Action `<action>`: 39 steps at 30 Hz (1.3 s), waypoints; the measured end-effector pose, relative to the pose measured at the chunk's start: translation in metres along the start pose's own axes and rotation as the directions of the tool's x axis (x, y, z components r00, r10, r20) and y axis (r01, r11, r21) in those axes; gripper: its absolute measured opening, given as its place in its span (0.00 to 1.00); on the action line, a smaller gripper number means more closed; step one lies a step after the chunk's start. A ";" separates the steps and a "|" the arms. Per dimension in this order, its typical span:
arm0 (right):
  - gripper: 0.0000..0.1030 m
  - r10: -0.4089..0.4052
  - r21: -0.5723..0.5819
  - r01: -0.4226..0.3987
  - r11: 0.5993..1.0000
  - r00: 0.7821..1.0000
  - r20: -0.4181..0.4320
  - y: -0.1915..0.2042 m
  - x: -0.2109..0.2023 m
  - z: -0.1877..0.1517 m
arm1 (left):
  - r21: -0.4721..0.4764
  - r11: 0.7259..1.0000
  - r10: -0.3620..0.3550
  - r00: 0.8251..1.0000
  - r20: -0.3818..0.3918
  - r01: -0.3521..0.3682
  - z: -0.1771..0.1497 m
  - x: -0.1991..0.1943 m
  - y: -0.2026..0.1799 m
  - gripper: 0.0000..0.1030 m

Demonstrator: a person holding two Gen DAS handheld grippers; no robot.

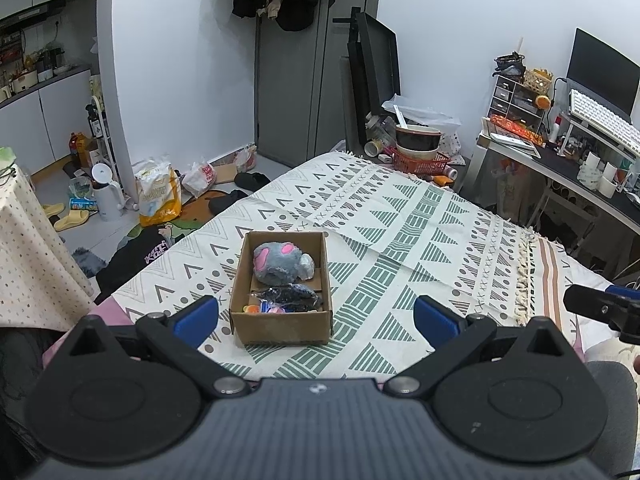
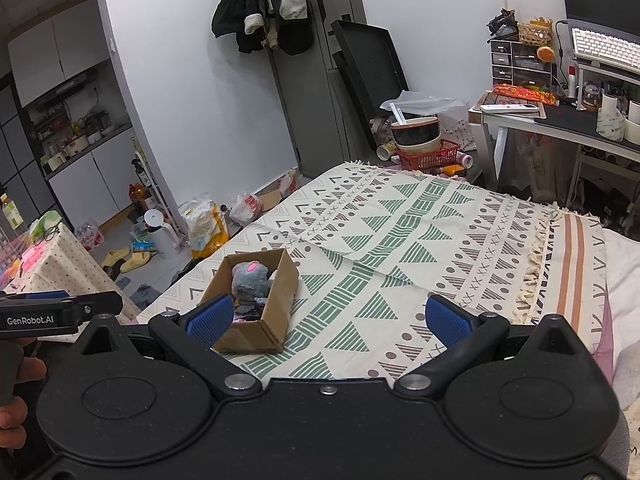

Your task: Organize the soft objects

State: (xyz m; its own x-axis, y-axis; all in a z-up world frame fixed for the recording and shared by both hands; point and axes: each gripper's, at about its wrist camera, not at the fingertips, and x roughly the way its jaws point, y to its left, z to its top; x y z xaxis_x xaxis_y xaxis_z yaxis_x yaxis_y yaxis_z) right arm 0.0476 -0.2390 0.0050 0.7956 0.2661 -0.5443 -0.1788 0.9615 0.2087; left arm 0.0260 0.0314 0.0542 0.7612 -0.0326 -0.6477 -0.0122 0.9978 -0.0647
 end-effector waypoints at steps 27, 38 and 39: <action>1.00 -0.009 -0.005 0.009 1.000 1.000 -0.007 0.003 0.004 -0.003 | -0.005 1.000 -0.006 1.000 0.020 0.006 0.000 -0.001 0.001 1.00; 1.00 -0.030 -0.002 0.030 1.000 0.999 -0.012 0.001 0.011 -0.007 | -0.015 1.000 -0.020 0.999 0.035 0.021 -0.006 0.000 -0.001 1.00; 1.00 -0.032 -0.003 0.032 0.999 0.999 -0.012 0.000 0.012 -0.007 | -0.015 1.000 -0.023 0.999 0.037 0.024 -0.006 0.000 -0.001 1.00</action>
State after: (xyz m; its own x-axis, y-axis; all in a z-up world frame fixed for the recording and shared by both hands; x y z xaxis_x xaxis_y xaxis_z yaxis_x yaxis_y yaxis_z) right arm 0.0530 -0.2349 -0.0073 0.7937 0.2363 -0.5605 -0.1555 0.9697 0.1886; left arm 0.0221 0.0297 0.0500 0.7847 -0.0537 -0.6176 -0.0039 0.9958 -0.0915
